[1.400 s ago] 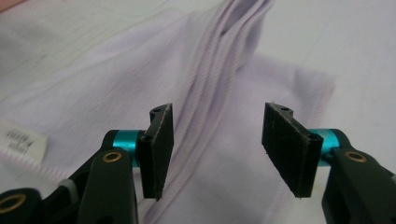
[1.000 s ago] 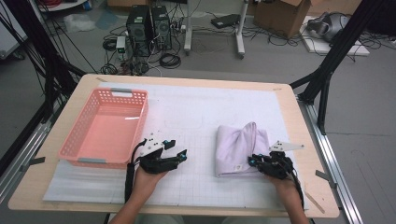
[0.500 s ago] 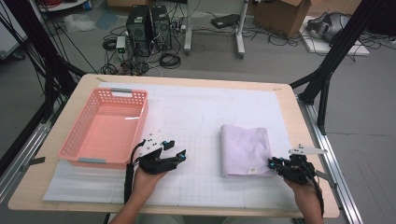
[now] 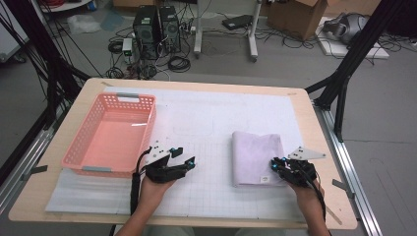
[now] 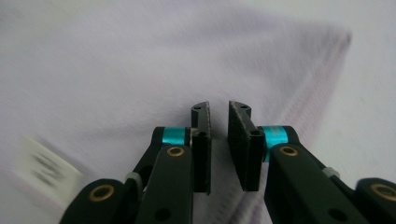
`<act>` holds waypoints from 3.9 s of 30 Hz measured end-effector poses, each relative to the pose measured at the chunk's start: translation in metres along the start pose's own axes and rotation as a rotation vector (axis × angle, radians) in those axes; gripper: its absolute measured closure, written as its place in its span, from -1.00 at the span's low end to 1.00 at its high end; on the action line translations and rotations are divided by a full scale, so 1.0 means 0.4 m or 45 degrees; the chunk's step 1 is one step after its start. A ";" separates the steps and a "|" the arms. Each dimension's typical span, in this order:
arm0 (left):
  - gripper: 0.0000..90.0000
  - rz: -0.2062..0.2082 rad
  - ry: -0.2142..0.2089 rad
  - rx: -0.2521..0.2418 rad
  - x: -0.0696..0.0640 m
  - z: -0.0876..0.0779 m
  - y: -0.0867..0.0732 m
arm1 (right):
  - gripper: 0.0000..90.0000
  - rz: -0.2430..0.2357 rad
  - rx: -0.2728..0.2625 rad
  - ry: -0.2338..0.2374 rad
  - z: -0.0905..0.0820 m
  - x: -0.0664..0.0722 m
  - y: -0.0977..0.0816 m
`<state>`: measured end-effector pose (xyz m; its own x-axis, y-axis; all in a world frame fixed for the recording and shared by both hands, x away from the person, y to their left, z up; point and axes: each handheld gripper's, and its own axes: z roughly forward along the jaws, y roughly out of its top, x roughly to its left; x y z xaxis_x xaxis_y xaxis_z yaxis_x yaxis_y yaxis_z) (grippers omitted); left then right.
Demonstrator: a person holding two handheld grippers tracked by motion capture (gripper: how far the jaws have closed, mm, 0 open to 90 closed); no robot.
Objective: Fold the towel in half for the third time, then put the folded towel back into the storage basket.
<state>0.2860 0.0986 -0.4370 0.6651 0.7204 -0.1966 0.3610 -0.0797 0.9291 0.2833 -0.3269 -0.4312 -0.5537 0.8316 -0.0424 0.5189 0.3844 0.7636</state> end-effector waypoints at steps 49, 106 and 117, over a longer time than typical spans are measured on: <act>-0.44 0.001 -0.037 0.007 0.008 0.000 -0.001 | 0.21 -0.053 0.056 0.194 0.162 0.113 0.162; -0.50 -0.005 -0.063 0.002 -0.017 0.064 0.003 | -0.54 0.155 -0.218 -0.125 -0.210 -0.052 -0.128; -0.38 -0.011 -0.155 0.105 -0.074 0.168 0.050 | -0.54 0.142 -0.177 -0.095 -0.198 -0.046 -0.132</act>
<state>0.3175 0.0294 -0.4339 0.7342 0.6329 -0.2458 0.4163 -0.1338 0.8993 0.2146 -0.3944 -0.4197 -0.4451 0.8955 0.0039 0.4768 0.2333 0.8475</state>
